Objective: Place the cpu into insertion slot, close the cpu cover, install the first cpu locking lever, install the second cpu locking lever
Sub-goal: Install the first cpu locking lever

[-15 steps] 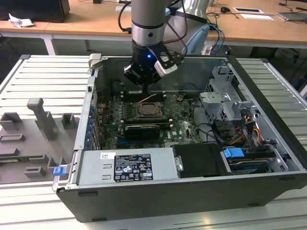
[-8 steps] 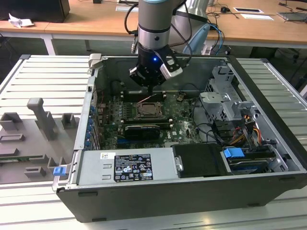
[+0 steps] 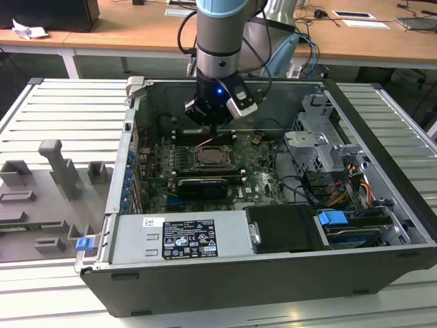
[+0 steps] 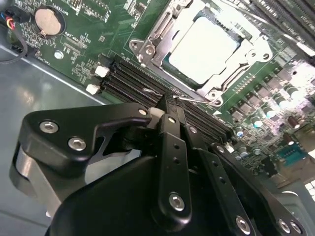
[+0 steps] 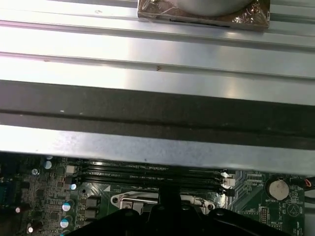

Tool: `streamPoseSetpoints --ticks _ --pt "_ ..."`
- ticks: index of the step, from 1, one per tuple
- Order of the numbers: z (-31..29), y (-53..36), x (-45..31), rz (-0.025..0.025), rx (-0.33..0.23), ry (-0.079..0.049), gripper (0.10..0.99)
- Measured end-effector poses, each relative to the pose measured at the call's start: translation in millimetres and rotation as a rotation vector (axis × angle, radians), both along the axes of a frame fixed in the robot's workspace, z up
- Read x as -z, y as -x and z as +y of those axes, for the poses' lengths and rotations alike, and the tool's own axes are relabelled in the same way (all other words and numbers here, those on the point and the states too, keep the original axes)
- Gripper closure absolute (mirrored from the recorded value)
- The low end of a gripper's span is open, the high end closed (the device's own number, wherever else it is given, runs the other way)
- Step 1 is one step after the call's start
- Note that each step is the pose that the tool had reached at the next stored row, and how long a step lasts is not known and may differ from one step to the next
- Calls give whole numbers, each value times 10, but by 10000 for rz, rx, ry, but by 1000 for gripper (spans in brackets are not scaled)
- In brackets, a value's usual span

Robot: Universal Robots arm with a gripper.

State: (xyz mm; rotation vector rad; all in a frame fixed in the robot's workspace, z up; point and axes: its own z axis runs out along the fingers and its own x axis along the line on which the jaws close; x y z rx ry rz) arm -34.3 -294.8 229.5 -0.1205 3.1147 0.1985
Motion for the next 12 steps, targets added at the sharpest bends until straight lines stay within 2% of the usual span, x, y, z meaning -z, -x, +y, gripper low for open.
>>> streamPoseSetpoints --ticks 12 --pt "47 -126 188 1 0 -9 980"
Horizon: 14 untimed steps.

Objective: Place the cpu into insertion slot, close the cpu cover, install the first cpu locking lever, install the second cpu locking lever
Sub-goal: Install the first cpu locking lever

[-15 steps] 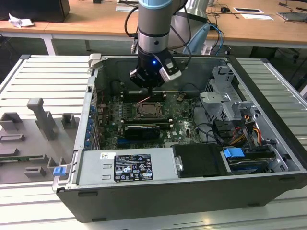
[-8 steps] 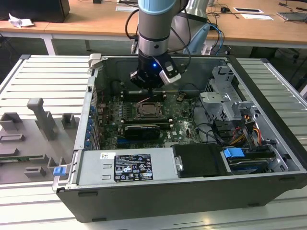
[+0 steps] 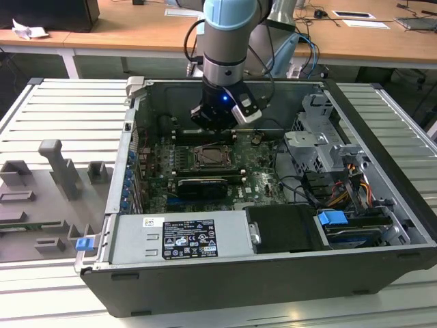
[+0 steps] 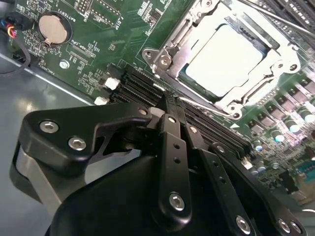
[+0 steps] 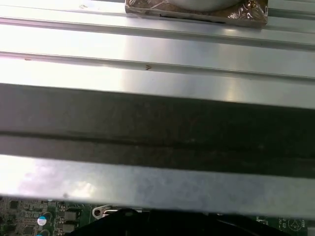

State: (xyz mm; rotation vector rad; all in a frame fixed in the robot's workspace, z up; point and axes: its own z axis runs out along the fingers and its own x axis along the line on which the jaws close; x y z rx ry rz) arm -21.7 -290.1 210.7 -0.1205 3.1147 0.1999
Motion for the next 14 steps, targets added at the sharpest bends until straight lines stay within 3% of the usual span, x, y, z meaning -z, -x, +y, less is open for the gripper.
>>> streamPoseSetpoints --ticks 6,14 --pt "1 -12 62 2 4 126 980" --pt "0 -12 107 5 6 121 980"
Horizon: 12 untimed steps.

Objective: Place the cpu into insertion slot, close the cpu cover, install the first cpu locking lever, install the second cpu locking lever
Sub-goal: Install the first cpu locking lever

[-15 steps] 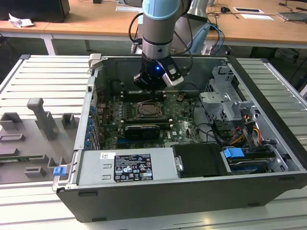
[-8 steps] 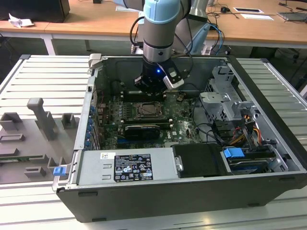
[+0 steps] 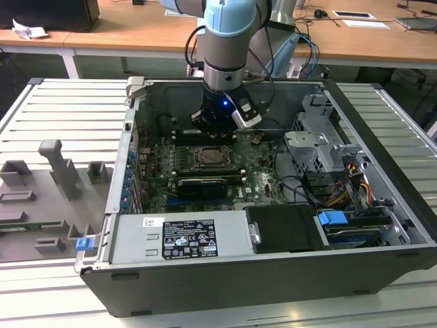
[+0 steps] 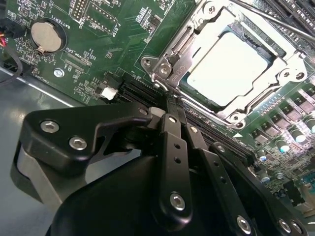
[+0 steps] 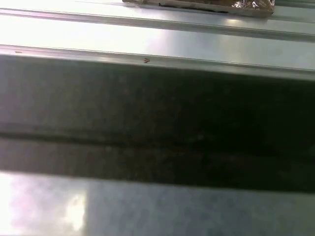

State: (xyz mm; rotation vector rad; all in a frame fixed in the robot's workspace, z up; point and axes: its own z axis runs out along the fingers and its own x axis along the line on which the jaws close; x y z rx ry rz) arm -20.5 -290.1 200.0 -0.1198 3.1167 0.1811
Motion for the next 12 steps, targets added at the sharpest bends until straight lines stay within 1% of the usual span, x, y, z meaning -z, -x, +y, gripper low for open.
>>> streamPoseSetpoints --ticks 2,3,5,7,9,10,11,12 --pt "0 -1 2 -2 -2 -51 980" --pt "1 -2 2 -3 -2 -115 980" --pt "2 -2 3 -4 -1 -128 980" --pt "5 -3 -15 -13 -1 -147 980" --pt "2 -1 -77 -5 -2 -128 980" --pt "2 1 -132 -5 -1 -130 980" --pt "2 22 -188 -5 -3 -128 980" --pt "2 40 -214 -6 -2 -128 980"
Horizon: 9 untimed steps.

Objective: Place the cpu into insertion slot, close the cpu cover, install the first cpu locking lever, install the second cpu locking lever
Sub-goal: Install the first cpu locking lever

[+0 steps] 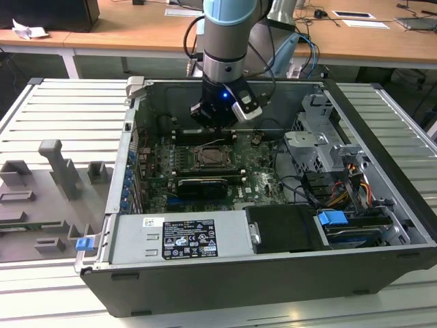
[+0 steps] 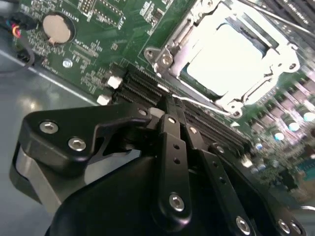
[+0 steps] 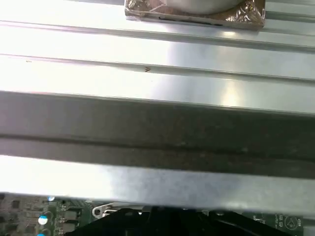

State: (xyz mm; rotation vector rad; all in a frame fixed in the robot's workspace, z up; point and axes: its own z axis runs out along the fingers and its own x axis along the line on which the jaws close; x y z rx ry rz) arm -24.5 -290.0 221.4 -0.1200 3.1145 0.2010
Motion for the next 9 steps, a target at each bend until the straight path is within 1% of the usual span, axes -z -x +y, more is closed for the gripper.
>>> streamPoseSetpoints --ticks 1,3,4,5,6,9 --pt "0 20 -26 -3 1 0 980" --pt "0 75 -103 -12 0 0 980" --pt "0 86 -123 -13 1 0 980" --pt "-19 95 -123 -16 1 -1 980" --pt "-34 86 -97 -16 3 -2 980" --pt "-37 57 -35 -15 4 -1 980"
